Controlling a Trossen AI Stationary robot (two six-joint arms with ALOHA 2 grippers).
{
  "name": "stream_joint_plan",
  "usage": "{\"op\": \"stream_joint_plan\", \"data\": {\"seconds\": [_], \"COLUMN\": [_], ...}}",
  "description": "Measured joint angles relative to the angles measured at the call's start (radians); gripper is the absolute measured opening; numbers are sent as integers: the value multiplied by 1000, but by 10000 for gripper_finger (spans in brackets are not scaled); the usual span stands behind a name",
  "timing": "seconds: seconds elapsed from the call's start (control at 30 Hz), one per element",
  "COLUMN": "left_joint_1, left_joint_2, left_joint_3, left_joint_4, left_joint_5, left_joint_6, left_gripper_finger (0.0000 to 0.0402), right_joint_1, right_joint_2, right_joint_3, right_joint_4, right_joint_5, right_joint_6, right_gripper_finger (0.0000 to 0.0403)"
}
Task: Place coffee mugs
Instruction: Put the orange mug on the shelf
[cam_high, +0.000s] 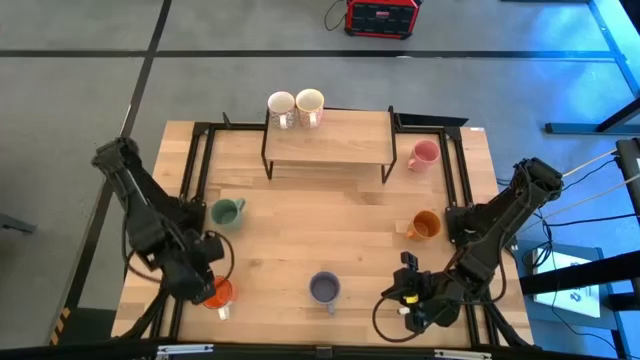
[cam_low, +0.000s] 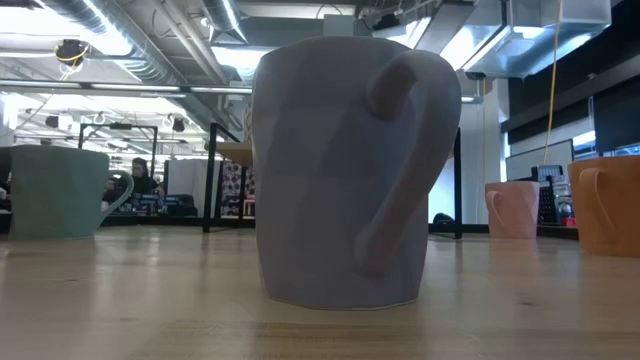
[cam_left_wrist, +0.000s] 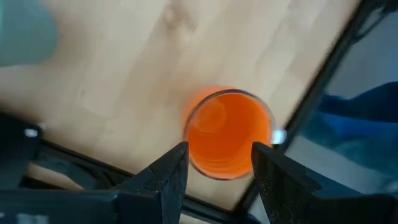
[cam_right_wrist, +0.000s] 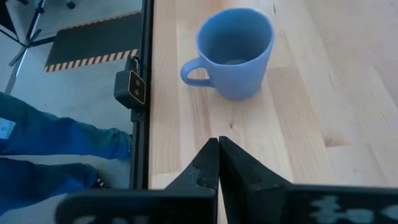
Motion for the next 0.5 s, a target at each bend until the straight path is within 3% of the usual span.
{"op": "stream_joint_plan", "data": {"seconds": [0.3,0.5], "left_joint_1": [-61,-74], "left_joint_2": [115,131], "left_joint_3": [-7,-111], "left_joint_4": [-13,44], "left_joint_5": [-54,-25], "left_joint_6": [4,-26], "left_gripper_finger": [170,170], "right_joint_1": [-2,-2], "right_joint_2": [0,0], "right_joint_3": [0,0], "right_joint_4": [-51,-52], "right_joint_5": [8,8], "right_joint_6": [0,-2], "right_gripper_finger": [1,1]}}
